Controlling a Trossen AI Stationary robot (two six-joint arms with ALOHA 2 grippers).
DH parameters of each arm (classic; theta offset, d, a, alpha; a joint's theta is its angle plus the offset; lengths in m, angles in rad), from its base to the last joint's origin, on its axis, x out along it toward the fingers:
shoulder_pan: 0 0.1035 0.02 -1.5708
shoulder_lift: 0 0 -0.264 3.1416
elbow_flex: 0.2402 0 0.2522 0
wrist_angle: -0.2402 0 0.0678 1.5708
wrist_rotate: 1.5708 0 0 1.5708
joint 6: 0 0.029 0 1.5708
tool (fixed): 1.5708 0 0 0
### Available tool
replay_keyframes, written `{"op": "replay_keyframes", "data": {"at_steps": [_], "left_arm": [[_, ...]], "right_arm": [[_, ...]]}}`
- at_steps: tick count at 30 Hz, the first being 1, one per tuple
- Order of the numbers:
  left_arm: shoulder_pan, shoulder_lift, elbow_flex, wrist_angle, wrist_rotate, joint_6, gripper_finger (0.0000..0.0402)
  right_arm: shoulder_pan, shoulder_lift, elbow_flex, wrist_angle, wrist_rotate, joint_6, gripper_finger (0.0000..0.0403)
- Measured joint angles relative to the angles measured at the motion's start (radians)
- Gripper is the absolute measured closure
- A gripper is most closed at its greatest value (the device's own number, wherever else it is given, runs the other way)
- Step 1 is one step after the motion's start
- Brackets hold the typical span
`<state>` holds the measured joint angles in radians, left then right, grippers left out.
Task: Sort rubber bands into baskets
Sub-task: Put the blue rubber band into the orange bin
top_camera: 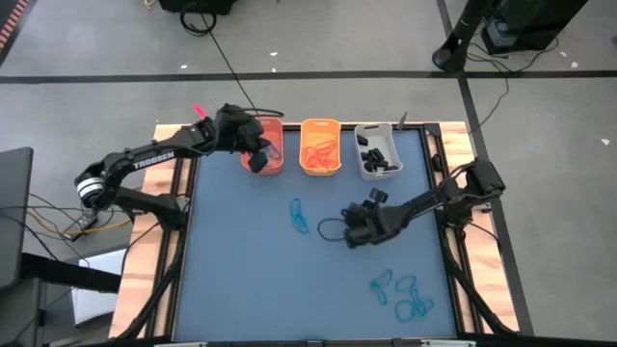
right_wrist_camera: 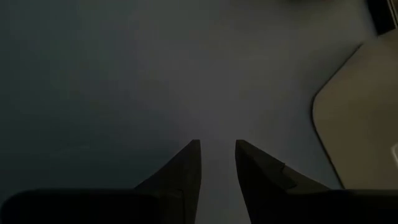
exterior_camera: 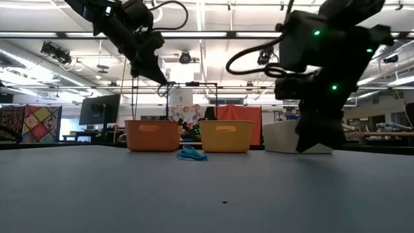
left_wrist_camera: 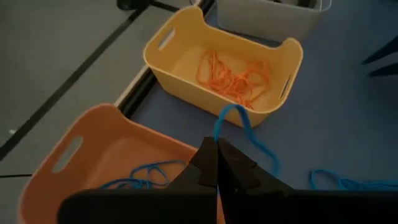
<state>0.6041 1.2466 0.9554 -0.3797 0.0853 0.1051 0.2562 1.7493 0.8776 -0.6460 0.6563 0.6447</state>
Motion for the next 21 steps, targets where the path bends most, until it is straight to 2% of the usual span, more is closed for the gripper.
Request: {"op": "replay_keyframes", "data": {"at_steps": [11,21], "left_arm": [[0.031,-0.045,0.000,0.003,-0.001,0.023,0.0400],[0.045,-0.044,0.000,0.000,-0.002,0.022,0.0400]], "right_arm": [[-0.110,0.000,0.000,0.103,-0.037,-0.180,0.0290],[-0.117,0.000,0.000,0.129,-0.048,-0.203,0.0290]]}}
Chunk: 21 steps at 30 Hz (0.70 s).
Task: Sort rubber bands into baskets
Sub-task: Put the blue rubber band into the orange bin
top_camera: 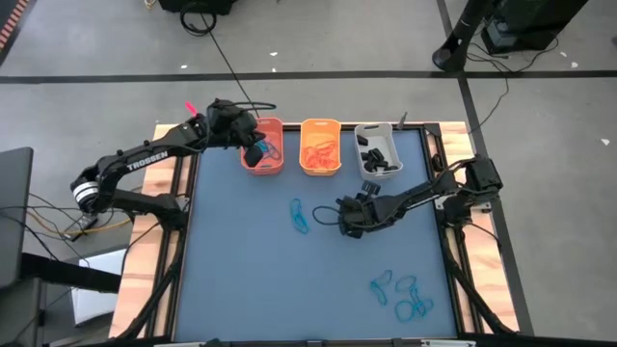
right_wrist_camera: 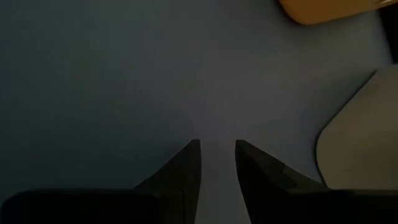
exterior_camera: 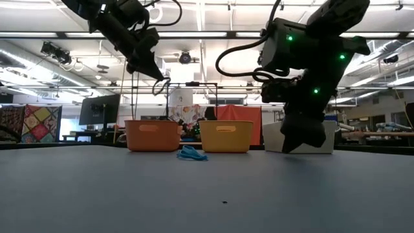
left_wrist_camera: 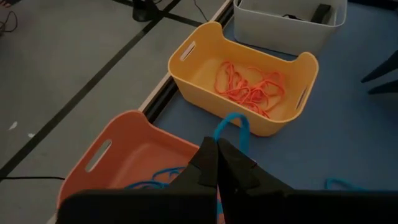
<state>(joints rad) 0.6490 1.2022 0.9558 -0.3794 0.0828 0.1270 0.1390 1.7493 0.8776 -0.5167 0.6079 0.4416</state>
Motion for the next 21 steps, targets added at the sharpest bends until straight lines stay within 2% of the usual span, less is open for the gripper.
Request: {"op": "replay_keyframes", "data": {"at_steps": [4,8,17,21], "left_arm": [[0.000,0.000,0.000,-0.001,-0.012,-0.002,0.0399],[0.021,0.016,-0.009,0.020,-0.097,-0.032,0.0382],[0.125,0.133,-0.072,0.074,-0.111,-0.057,0.0288],[0.163,0.170,-0.071,0.145,-0.068,-0.057,0.0255]], "right_arm": [[0.000,0.000,0.000,0.000,0.000,0.000,0.0290],[0.000,0.000,0.000,0.006,0.001,-0.010,0.0290],[0.003,0.000,0.000,0.099,-0.005,-0.026,0.0290],[0.012,-0.002,0.037,0.106,-0.100,0.031,0.0290]]}}
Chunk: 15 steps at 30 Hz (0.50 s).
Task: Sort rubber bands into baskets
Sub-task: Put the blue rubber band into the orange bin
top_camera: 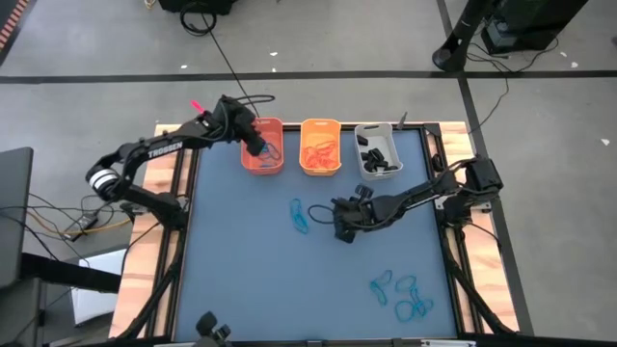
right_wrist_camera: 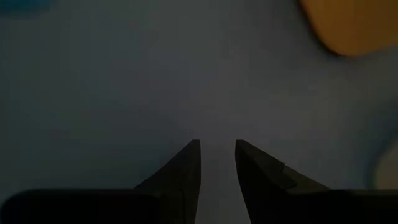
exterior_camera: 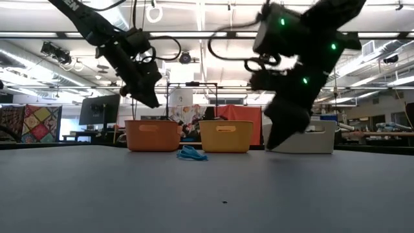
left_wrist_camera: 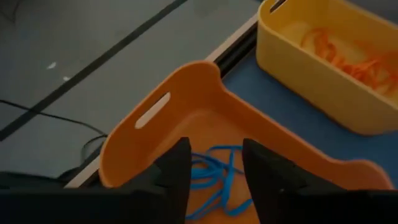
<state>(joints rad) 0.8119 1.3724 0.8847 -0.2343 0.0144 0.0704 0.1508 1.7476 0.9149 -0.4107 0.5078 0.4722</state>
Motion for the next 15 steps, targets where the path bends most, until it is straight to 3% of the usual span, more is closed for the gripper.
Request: {"op": "replay_keyframes", "data": {"at_steps": [8,15], "left_arm": [[-0.034,-0.052,0.013,-0.006,0.148,0.000,0.0253],[-0.219,-0.102,-0.005,0.038,0.135,-0.004,0.0270]], "right_arm": [[0.092,-0.001,0.080,-0.047,-0.062,0.074,0.0290],[0.176,-0.001,0.209,-0.494,-0.187,0.247,0.0290]]}}
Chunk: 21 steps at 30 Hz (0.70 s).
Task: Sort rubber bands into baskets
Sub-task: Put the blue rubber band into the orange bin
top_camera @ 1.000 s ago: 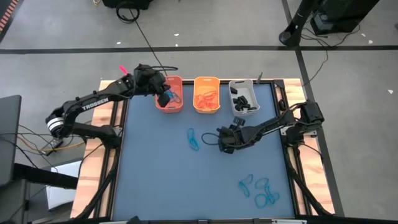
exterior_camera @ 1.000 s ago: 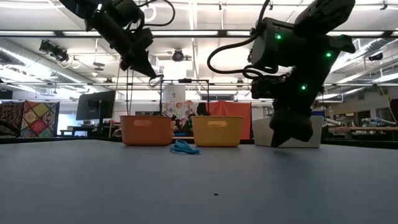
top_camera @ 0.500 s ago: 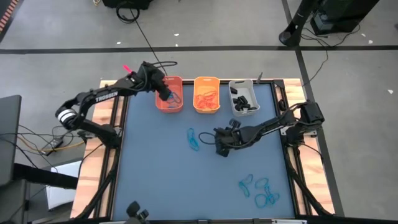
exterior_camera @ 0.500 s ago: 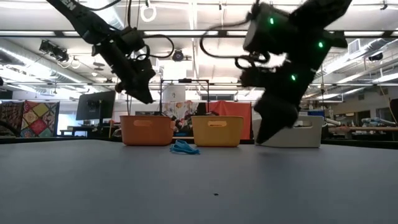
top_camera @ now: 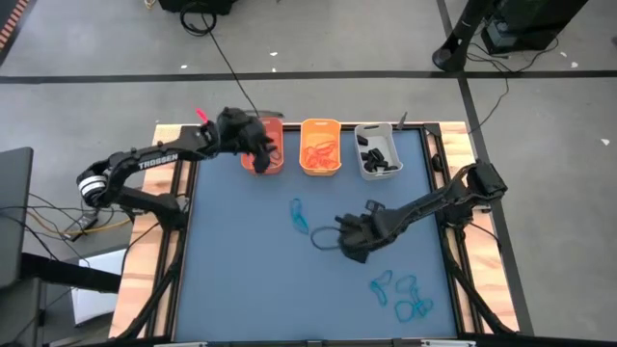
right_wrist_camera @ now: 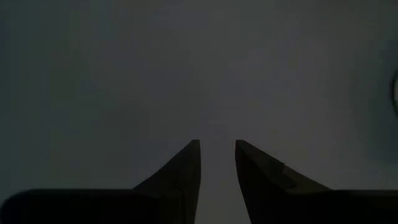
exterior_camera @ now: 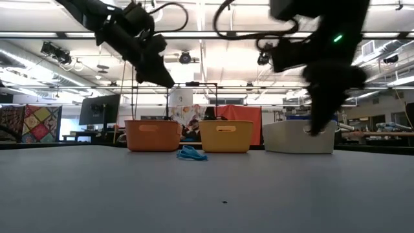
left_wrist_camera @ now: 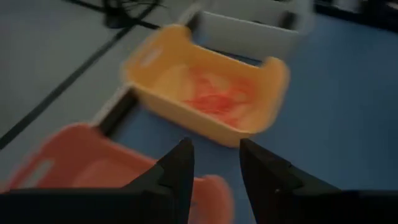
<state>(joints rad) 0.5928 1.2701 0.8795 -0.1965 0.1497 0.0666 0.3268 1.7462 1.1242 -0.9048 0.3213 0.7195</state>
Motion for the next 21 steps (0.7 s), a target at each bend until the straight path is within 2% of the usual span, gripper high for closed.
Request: {"op": "replay_keyframes", "data": {"at_steps": [4,7,9,15,21], "left_arm": [[-0.138,0.000,0.000,0.016,-0.001,-0.014,0.0271],[-0.250,0.000,0.000,0.062,-0.002,-0.015,0.0271],[-0.324,0.000,0.000,0.117,-0.004,-0.013,0.0271],[-0.511,0.030,0.000,0.275,-0.082,0.032,0.0271],[-0.616,0.090,0.000,0.375,-0.096,0.034,0.0271]], "right_arm": [[0.077,0.000,0.060,-0.170,-0.140,0.068,0.0289],[0.134,0.000,0.074,-0.223,-0.278,0.104,0.0291],[0.189,0.000,0.074,-0.257,-0.330,0.117,0.0291],[0.360,0.001,0.047,-0.277,-0.330,0.109,0.0290],[0.439,0.001,-0.014,-0.234,-0.324,0.230,0.0290]]}}
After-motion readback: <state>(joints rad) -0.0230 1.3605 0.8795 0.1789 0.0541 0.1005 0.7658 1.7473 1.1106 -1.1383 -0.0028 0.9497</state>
